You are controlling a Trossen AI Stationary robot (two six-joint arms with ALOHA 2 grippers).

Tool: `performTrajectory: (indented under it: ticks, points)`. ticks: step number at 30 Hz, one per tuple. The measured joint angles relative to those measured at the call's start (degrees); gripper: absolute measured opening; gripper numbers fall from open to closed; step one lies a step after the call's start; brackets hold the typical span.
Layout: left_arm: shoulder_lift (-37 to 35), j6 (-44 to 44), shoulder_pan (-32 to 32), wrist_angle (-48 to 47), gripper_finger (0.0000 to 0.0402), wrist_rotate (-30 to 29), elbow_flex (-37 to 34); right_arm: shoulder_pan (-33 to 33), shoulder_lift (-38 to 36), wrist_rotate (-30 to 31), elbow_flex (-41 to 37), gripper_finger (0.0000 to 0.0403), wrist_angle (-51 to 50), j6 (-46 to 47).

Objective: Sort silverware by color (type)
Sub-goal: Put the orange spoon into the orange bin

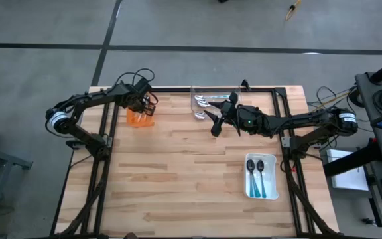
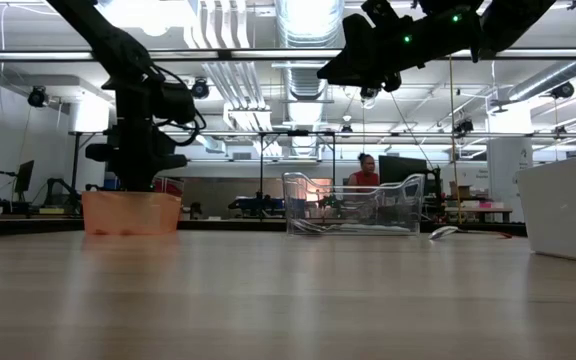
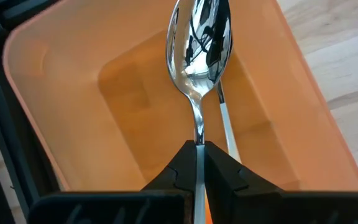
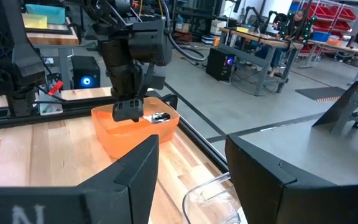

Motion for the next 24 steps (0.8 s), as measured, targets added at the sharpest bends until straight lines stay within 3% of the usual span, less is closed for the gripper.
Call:
performTrajectory:
  ticks: [24]
  points:
    - [0.0, -1.82, 0.0, 8.53, 0.0, 0.09, -6.23, 0.0, 0.02, 0.02, 0.0, 0.0176, 0.0, -0.42]
